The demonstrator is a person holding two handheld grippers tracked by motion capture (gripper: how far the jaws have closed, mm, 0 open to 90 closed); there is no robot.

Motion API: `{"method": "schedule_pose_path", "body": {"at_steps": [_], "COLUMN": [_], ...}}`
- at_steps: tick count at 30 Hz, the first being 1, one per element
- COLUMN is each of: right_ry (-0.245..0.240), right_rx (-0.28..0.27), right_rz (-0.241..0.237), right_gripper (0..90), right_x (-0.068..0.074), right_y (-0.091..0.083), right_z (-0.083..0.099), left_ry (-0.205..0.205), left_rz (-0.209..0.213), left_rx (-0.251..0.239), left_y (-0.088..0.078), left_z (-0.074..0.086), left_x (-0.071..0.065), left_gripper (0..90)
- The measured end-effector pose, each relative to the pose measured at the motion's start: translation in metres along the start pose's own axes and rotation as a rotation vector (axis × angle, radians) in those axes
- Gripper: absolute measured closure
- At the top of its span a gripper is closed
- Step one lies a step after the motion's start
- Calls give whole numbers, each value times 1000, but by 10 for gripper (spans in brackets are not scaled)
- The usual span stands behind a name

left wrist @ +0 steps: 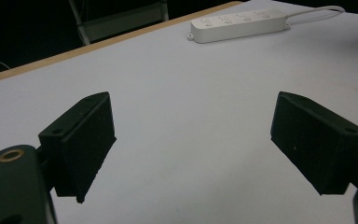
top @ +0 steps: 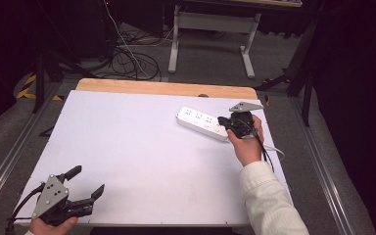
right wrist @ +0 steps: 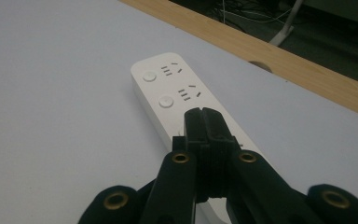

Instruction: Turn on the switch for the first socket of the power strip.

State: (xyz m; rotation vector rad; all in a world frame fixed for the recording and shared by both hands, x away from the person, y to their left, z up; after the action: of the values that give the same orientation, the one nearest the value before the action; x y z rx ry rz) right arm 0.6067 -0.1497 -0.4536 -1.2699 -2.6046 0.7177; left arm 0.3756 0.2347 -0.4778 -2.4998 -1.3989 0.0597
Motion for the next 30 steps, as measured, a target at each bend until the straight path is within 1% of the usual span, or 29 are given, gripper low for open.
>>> {"method": "schedule_pose_path", "body": {"at_steps": [6,9,10,11,12,13,14,16,18,19,20,21,22,23,25,26,28,30], "right_ry": [0,-16,-17,-14,-3,-1,2,-16,-16,-18,-18,-12,-12,-20,-22,-6,53,75], "right_rx": [-20,-28,-31,-45,-54,-49,-52,-65,-89,-101,-101,-126,-126,-140,-142,-119,-88,-79], "right_rz": [-7,-18,-27,-25,-21,-30,-35,-32,-29,-27,-27,-36,-36,-49,-66,-80,-120,-139], "right_gripper": [900,900,828,693,652,610,551,471,362,325,325,283,283,276,271,258,256,255], "right_x": [3,5,6,6,7,8,10,12,16,18,18,23,23,28,34,37,44,49], "right_y": [-4,-8,-9,-11,-12,-14,-16,-23,-31,-35,-35,-44,-44,-53,-61,-64,-70,-76], "right_z": [-5,-7,-8,-10,-11,-11,-12,-15,-18,-20,-20,-24,-24,-26,-25,-22,-18,-14], "left_ry": [5,5,5,5,5,5,-2,4,-1,-1,-1,-1,-1,0,0,0,-1,6], "left_rz": [-1,-1,-1,-2,-1,-1,0,0,-1,-1,0,0,1,-1,0,0,-1,-2], "left_rx": [1,1,1,0,1,1,0,2,-2,-2,-2,-2,-1,-1,-3,-3,-2,-2], "left_y": [0,0,0,0,0,0,0,0,0,0,0,0,0,0,0,0,0,0], "left_z": [0,0,0,0,0,0,0,0,0,0,0,0,0,0,-1,-1,0,-1], "left_x": [1,1,1,1,0,0,0,0,0,0,-1,0,0,0,0,0,0,0], "left_gripper": [142,143,143,142,142,142,142,143,143,143,143,143,143,142,143,143,143,143]}}
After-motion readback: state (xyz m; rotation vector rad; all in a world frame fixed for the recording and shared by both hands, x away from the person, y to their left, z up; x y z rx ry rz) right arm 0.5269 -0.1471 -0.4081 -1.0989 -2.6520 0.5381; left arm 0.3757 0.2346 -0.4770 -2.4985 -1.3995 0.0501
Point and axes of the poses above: each handheld gripper's, and its own axes: y roughly forward along the jaws, z roughly out of its underside, x roughly to its left, the point moved 9 cm from there along y, roughly forward along the jaws, and after that the axes turned 6 degrees about -x, right-handed, at the moved point
